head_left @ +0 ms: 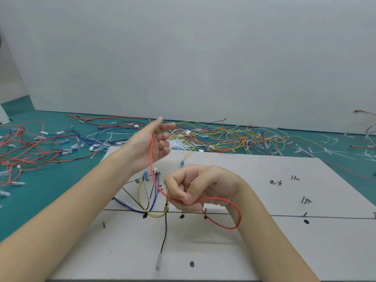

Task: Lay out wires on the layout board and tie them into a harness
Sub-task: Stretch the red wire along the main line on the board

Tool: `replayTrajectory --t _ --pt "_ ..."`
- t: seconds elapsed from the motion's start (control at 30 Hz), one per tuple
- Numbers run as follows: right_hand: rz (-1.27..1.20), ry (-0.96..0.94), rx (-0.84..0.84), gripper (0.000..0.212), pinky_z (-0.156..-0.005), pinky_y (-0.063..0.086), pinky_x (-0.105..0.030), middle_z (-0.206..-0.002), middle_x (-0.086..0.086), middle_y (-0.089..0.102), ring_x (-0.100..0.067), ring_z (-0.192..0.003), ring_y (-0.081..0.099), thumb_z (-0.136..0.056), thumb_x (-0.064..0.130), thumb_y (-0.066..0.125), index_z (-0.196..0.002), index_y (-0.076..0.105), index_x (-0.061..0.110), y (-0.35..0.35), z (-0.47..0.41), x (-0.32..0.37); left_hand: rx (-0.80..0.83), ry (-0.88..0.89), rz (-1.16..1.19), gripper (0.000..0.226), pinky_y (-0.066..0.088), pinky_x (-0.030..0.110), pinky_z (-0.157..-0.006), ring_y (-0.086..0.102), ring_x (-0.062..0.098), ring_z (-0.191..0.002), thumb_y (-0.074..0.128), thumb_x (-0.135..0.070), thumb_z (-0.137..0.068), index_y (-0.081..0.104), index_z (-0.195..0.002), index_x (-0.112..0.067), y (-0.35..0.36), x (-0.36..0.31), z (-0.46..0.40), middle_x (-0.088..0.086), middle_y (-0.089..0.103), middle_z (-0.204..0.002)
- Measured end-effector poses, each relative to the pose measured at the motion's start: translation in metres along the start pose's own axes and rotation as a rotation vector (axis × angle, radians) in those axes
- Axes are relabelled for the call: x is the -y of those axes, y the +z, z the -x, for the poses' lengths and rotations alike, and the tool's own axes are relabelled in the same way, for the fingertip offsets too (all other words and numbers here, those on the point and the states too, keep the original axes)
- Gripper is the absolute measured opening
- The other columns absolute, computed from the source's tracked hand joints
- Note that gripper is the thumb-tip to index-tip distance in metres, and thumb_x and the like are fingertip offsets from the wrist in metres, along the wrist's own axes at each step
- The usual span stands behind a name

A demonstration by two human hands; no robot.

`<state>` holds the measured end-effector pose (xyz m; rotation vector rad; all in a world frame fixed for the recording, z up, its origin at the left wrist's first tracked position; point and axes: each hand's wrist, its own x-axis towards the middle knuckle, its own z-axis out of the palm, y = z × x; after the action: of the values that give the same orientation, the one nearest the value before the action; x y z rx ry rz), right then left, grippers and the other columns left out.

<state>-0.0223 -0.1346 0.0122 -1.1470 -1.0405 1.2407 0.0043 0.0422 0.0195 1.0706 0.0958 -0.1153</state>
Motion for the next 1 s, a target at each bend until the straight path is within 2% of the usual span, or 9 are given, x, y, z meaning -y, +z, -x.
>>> replayTrajectory --t 0.13,0.23,0.33,0.47,0.53,0.6,0.77,0.9,1.0 --pt "-0.019 0.000 -0.223 0.030 -0.039 0.012 -0.022 -0.058 -0.004 0.042 -0.008 -0.046 0.036 -0.070 -0.005 0.037 -0.083 0.056 0.015 -0.002 -0.002 0.001 0.008 0.149 -0.222 0.042 0.026 0.014 -0.035 0.022 0.006 -0.033 0.036 -0.045 -0.102 0.054 -0.076 -0.017 -0.001 -0.008 0.006 -0.008 0.025 -0.042" --pt "-0.026 -0.039 -0.349 0.029 -0.040 0.016 -0.019 -0.053 0.000 0.041 -0.007 -0.043 0.027 -0.073 0.000 0.038 -0.085 0.057 0.017 -0.006 0.001 0.004 0.031 0.233 -0.318 0.053 0.024 0.014 -0.037 0.019 0.008 -0.032 0.032 -0.054 -0.100 0.049 -0.067 -0.017 0.003 -0.012 0.014 -0.006 0.022 -0.039" --pt "-0.062 -0.091 -0.457 0.028 -0.039 0.017 -0.015 -0.052 0.007 0.034 -0.004 -0.040 0.022 -0.073 0.005 0.039 -0.079 0.061 0.020 -0.010 0.009 0.009 -0.024 0.310 -0.332 0.056 0.026 0.015 -0.038 0.020 0.010 -0.032 0.027 -0.049 -0.103 0.048 -0.065 -0.014 0.001 -0.012 0.018 -0.005 0.023 -0.040" --pt "-0.143 -0.140 -0.642 0.032 -0.035 0.016 -0.014 -0.052 0.009 0.028 -0.002 -0.036 0.019 -0.079 0.006 0.038 -0.069 0.065 0.021 -0.014 0.016 0.015 -0.137 0.345 -0.271 0.042 0.030 0.016 -0.040 0.029 0.011 -0.034 0.030 -0.033 -0.105 0.062 -0.091 -0.011 -0.011 -0.011 0.020 -0.002 0.038 -0.045" --pt "-0.109 -0.115 -0.736 0.038 -0.035 0.017 -0.012 -0.053 0.008 0.027 -0.003 -0.035 0.018 -0.085 0.003 0.034 -0.070 0.065 0.020 -0.015 0.022 0.016 -0.257 0.386 -0.231 0.032 0.035 0.016 -0.039 0.040 0.012 -0.034 0.033 -0.028 -0.105 0.061 -0.106 -0.013 -0.022 -0.016 0.021 -0.001 0.056 -0.052" --pt "0.008 -0.034 -0.810 0.038 -0.036 0.017 -0.011 -0.055 0.006 0.025 -0.004 -0.036 0.017 -0.088 0.001 0.034 -0.074 0.064 0.018 -0.014 0.030 0.015 -0.373 0.430 -0.230 0.024 0.039 0.016 -0.037 0.054 0.012 -0.038 0.034 -0.023 -0.104 0.057 -0.110 -0.016 -0.038 -0.026 0.024 -0.001 0.069 -0.059" --pt "0.164 0.157 -0.849 0.028 -0.036 0.016 -0.013 -0.055 0.005 0.027 -0.008 -0.038 0.017 -0.091 0.002 0.045 -0.096 0.067 0.019 -0.007 0.049 0.009 -0.349 0.437 -0.419 0.029 0.046 0.014 -0.040 0.066 0.007 -0.054 0.042 -0.027 -0.103 0.068 -0.097 -0.016 -0.074 -0.036 0.041 -0.003 0.073 -0.071" --pt "0.309 0.197 -0.824 0.015 -0.037 0.017 -0.014 -0.053 0.006 0.024 -0.009 -0.041 0.019 -0.093 0.013 0.059 -0.097 0.074 0.012 -0.005 0.066 0.010 -0.363 0.354 -0.505 0.023 0.039 0.013 -0.039 0.044 0.002 -0.048 0.062 -0.031 -0.090 0.076 -0.083 -0.015 -0.105 -0.025 0.054 -0.010 0.047 -0.056" --pt "0.375 0.241 -0.850 0.013 -0.039 0.016 -0.015 -0.052 0.005 0.021 -0.011 -0.043 0.017 -0.091 0.017 0.064 -0.091 0.076 0.012 -0.008 0.077 0.007 -0.292 0.242 -0.496 0.028 0.036 0.012 -0.038 0.041 0.002 -0.046 0.072 -0.034 -0.073 0.077 -0.079 -0.007 -0.135 -0.022 0.062 -0.009 0.047 -0.054"
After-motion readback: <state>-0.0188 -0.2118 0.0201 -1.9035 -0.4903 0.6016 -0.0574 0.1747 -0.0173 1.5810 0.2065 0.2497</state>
